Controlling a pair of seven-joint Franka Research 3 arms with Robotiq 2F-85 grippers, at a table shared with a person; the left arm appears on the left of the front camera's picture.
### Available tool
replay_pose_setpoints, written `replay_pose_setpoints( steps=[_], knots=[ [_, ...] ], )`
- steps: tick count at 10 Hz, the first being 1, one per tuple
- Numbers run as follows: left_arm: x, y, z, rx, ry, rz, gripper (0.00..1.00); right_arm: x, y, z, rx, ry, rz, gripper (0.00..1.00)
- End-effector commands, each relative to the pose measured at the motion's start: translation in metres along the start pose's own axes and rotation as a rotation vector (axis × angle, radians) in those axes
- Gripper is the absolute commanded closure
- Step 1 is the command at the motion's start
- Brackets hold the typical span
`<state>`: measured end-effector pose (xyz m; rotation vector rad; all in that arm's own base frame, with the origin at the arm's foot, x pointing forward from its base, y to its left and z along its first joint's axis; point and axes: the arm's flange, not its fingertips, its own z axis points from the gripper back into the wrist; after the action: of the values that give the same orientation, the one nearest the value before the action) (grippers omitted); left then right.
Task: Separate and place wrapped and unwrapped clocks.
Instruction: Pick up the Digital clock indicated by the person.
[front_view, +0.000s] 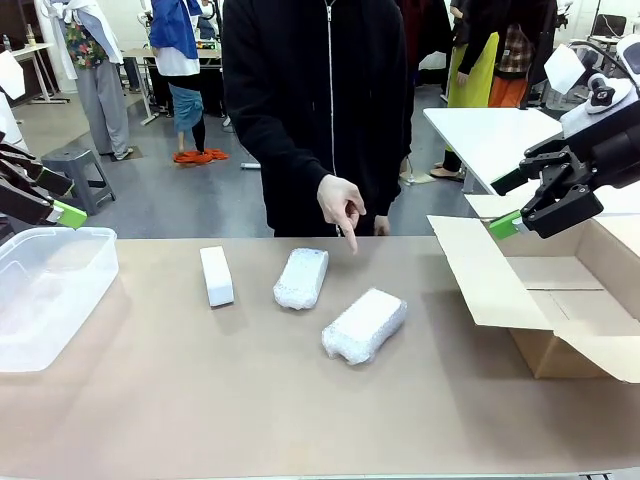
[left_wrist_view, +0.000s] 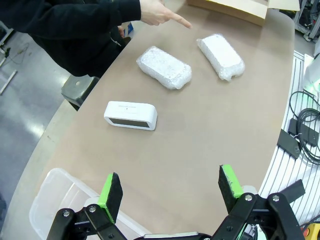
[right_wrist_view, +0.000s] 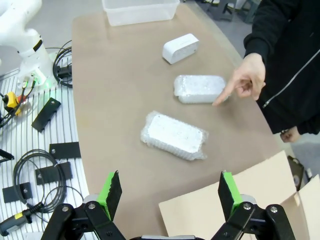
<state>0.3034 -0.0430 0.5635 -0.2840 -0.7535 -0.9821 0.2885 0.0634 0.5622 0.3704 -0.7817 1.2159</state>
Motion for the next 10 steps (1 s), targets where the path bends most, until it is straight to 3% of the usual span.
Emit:
replay_pose_setpoints(
  steps=[1, 10],
  knots=[
    [-0.0009, 0.0010, -0.0005, -0.007, -0.004, 0.000, 0.00, -0.0004, -0.0004, -0.0007, 0.015, -0.013, 0.007, 0.00],
    [-0.0009, 0.0010, -0.0005, -0.007, -0.004, 0.000, 0.00, -0.0004, -0.0004, -0.0007, 0.015, -0.013, 0.007, 0.00]
  ],
)
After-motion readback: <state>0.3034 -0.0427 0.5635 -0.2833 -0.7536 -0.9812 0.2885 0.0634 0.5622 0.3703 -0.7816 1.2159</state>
